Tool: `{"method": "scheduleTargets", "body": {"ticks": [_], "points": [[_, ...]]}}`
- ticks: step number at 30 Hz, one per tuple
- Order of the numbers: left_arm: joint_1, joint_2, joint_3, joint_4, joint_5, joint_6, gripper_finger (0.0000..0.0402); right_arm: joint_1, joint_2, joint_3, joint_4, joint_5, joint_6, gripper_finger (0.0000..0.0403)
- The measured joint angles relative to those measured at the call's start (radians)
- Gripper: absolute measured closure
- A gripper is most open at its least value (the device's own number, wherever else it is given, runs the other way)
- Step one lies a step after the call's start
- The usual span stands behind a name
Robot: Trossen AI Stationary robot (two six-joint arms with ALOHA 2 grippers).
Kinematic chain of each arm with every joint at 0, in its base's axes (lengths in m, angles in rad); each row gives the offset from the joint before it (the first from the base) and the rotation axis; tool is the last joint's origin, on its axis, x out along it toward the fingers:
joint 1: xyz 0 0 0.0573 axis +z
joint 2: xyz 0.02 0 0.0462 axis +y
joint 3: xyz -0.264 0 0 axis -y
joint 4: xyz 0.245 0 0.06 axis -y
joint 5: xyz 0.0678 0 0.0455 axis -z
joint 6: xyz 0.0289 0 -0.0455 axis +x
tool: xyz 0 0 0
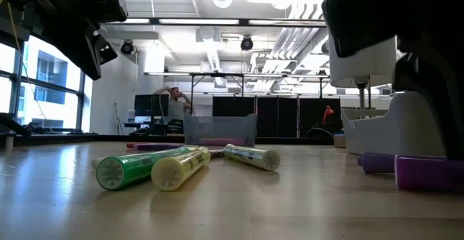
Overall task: Pick & Place Markers
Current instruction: Put the dark purple highlighter pen into the transparent bin
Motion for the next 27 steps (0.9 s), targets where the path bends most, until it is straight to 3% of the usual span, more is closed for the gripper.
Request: {"method": "scheduleTargets", "body": {"ticks": [5,10,18,22,27], "points": [[0.000,0.000,0.000,0.000,0.000,-0.001,0.0401,0.000,-0.004,-0.056,0.053,-0.022,-0.005,0.0302],[0.000,0.000,0.000,0.003,0.000,-0.001,0.0401,-0.003,-0.007,-0.079,0.103,-0.009,-0.043,0.0342],[0.000,0.000,0.000,0.044,0.003,-0.001,0.0398,-0.004,0.003,-0.039,0.146,0.142,-0.021,0.0349],[0.000,0.001,0.000,0.132,0.073,-0.001,0.0365,-0.008,0.002,0.019,0.141,0.244,-0.020,0.0349],[0.000,0.001,0.000,0.268,0.087,-0.001,0.0287,-0.021,-0.043,0.110,0.145,0.441,-0.026,0.0350]]}}
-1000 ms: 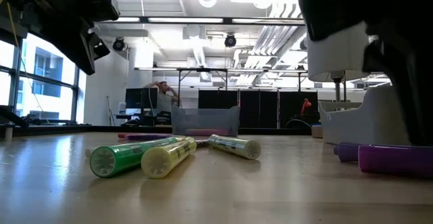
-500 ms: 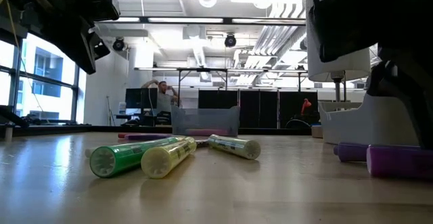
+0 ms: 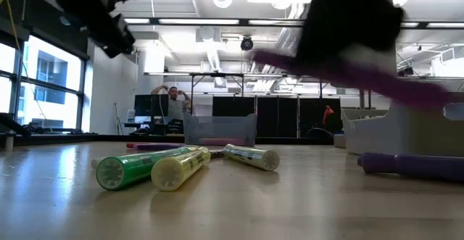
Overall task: Pick & Place Markers
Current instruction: Put the dark purple highlighter pen into the transparent bin
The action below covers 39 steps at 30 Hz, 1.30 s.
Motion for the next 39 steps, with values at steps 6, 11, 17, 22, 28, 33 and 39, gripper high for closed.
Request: {"method": "scheduleTargets", "body": {"ticks": [6,11,17,22,28,33,39], "points": [[0.000,0.040,0.001,0.256,-0.029,0.000,0.0193,-0.023,-0.102,0.048,0.116,0.348,-0.177,0.0349],[0.000,0.086,0.002,0.535,-0.019,-0.005,0.0164,-0.049,-0.201,0.051,0.295,0.451,-0.493,0.0348],[-0.031,0.138,0.002,0.803,-0.132,-0.021,0.0172,-0.099,-0.299,0.053,0.400,0.422,-0.728,0.0349],[-0.075,0.213,0.045,0.905,-0.287,0.048,0.0182,-0.157,-0.340,0.053,0.396,0.338,-0.824,0.0349],[-0.078,0.292,0.166,0.903,-0.305,0.061,0.0185,-0.227,-0.354,0.052,0.397,0.180,-0.885,0.0349],[-0.078,0.345,0.242,0.853,-0.339,0.092,0.0186,-0.259,-0.356,0.052,0.395,0.144,-0.941,0.0349],[-0.078,0.373,0.287,0.716,-0.389,0.024,0.0189,-0.280,-0.373,0.052,0.381,0.075,-1.010,0.0349]]}}
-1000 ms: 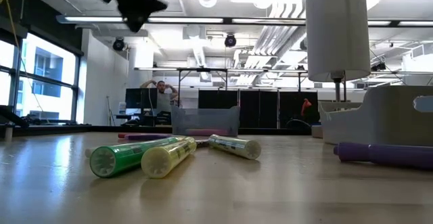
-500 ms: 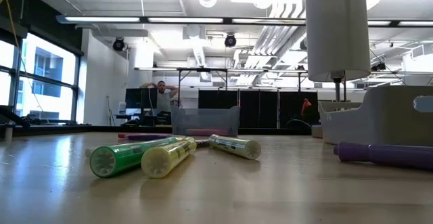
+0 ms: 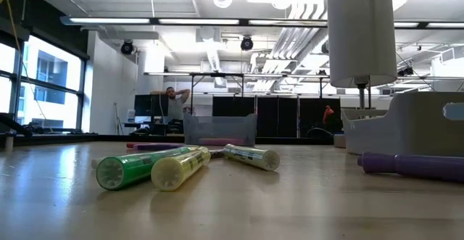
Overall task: Pick & Place Markers
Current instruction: Put the dark purple highlighter pen into the transparent bin
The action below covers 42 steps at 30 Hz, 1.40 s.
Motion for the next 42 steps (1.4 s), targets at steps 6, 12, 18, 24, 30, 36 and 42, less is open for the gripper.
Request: {"method": "scheduleTargets", "body": {"ticks": [6,12,18,24,30,36,42], "points": [[-0.002,0.011,0.006,-0.001,-0.032,-0.081,0.0249,-0.034,-0.002,0.000,-0.029,-0.098,-0.007,0.0349],[-0.003,0.011,0.006,-0.042,-0.006,-0.134,0.0343,-0.057,-0.001,-0.002,-0.047,-0.136,0.019,0.0346],[-0.002,0.010,0.007,-0.075,0.054,-0.245,0.0342,-0.067,0.000,-0.002,-0.085,-0.140,0.070,0.0308],[0.000,-0.058,0.006,-0.301,0.064,-0.399,0.0337,-0.074,-0.020,-0.002,-0.121,-0.183,0.089,0.0249],[-0.048,-0.159,0.074,-0.827,0.067,-0.723,0.0339,-0.066,-0.051,0.000,-0.201,-0.175,0.097,0.0213],[-0.279,-0.174,0.101,-1.133,0.114,-1.132,0.0341,-0.066,-0.057,-0.001,-0.262,-0.172,0.160,0.0209],[-0.602,-0.113,0.102,-1.193,0.118,-1.604,0.0333,-0.066,-0.058,-0.001,-0.300,-0.174,0.204,0.0208]]}}
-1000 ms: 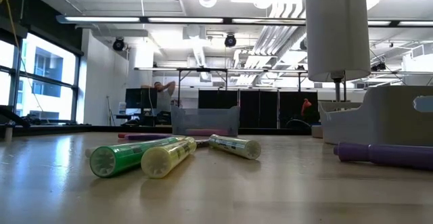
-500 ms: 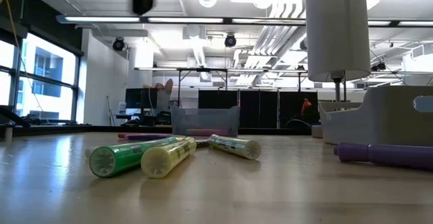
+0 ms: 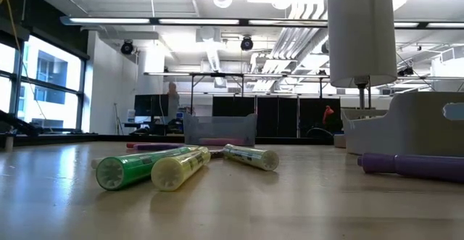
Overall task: Pick & Place Markers
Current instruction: Put the dark purple highlighter pen into the transparent bin, then put the light green highlighter pen into the transparent bin
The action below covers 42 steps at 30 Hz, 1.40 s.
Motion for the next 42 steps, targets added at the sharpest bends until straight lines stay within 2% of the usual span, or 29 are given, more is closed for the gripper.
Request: {"method": "scheduleTargets", "body": {"ticks": [5,7,10,16,23,32,36,42], "points": [[-0.161,0.093,0.000,-0.057,0.052,-0.310,0.0330,0.000,0.000,0.000,0.008,0.000,0.018,0.0208],[-0.194,0.126,-0.001,-0.069,0.101,-0.375,0.0330,0.000,0.000,0.000,0.018,0.002,0.027,0.0208],[-0.210,0.162,-0.002,-0.051,0.137,-0.395,0.0329,0.000,0.000,0.000,0.029,0.009,0.030,0.0208],[-0.212,0.178,-0.002,-0.019,0.180,-0.333,0.0327,0.000,0.000,0.000,0.075,0.058,0.069,0.0208],[-0.211,0.178,-0.002,-0.071,0.250,-0.261,0.0326,0.001,0.001,0.000,0.082,0.079,0.137,0.0208],[-0.210,0.178,-0.002,-0.093,0.341,-0.089,0.0323,0.021,0.001,0.000,0.070,0.090,0.237,0.0208],[-0.210,0.178,-0.002,-0.153,0.371,-0.052,0.0297,0.032,0.001,0.000,0.023,0.090,0.298,0.0208],[-0.210,0.177,-0.002,-0.240,0.394,0.012,0.0229,0.042,0.034,0.000,-0.019,0.086,0.382,0.0208]]}}
